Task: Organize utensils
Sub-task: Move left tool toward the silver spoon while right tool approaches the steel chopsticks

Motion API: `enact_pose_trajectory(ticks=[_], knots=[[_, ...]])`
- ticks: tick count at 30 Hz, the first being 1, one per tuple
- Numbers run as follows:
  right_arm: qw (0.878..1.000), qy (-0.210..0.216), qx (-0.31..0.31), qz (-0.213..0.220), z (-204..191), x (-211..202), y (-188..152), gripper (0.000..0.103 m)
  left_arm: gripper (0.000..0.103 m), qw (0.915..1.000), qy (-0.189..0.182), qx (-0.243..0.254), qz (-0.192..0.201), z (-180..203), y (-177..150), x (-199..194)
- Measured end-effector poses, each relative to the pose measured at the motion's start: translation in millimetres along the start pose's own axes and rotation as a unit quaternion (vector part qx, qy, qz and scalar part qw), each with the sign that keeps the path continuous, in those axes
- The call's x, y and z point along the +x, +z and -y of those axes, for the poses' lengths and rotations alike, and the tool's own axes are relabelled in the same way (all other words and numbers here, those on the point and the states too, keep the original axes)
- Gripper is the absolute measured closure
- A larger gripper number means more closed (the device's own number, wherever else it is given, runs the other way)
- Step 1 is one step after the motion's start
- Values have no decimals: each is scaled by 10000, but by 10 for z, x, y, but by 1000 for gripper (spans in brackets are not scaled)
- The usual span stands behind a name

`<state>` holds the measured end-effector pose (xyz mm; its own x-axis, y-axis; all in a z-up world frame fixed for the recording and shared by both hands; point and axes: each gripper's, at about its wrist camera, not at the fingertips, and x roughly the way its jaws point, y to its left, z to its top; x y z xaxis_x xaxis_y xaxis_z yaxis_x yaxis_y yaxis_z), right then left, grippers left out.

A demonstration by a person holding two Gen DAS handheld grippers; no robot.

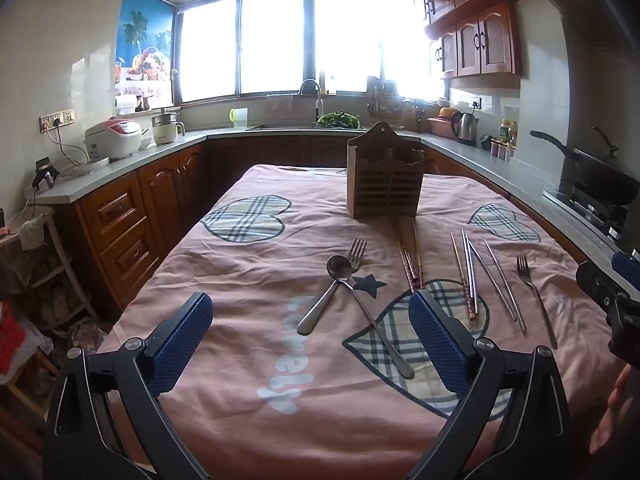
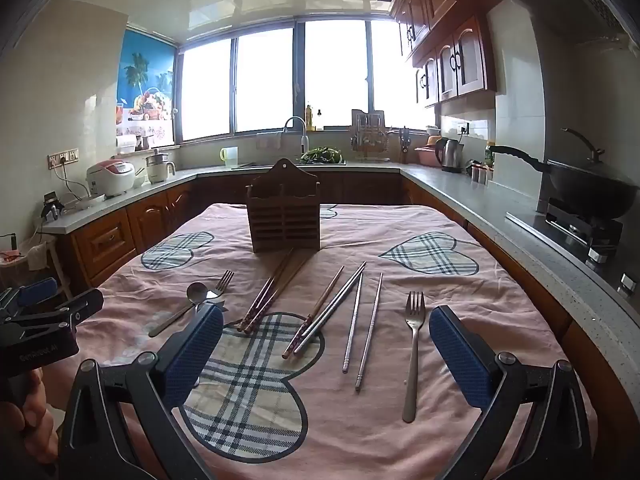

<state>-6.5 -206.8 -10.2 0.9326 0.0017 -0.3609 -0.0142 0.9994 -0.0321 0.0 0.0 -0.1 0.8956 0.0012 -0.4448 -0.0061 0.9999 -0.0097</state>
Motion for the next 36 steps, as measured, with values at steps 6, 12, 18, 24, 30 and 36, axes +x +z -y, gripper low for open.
enact_pose_trajectory(ticks=[6,12,18,24,30,36], knots=[[10000,24,-3,-16,-2,23,-11,0,2,10000,-18,3,-1,4,-1,5],[10000,40,20,-59,-13,51,-31,0,2,10000,-31,31,-67,20,3,48],[10000,42,39,-69,-16,64,-42,0,2,9996,-158,-27,-216,22,-5,113],[9998,78,91,-162,28,147,-50,0,2,9982,-381,-51,-458,5,17,278],[9989,266,262,-265,121,261,-30,0,4,9924,-698,-361,-948,-35,62,509],[9963,448,520,-509,275,492,6,1,17,9859,-900,-350,-1370,31,146,803]])
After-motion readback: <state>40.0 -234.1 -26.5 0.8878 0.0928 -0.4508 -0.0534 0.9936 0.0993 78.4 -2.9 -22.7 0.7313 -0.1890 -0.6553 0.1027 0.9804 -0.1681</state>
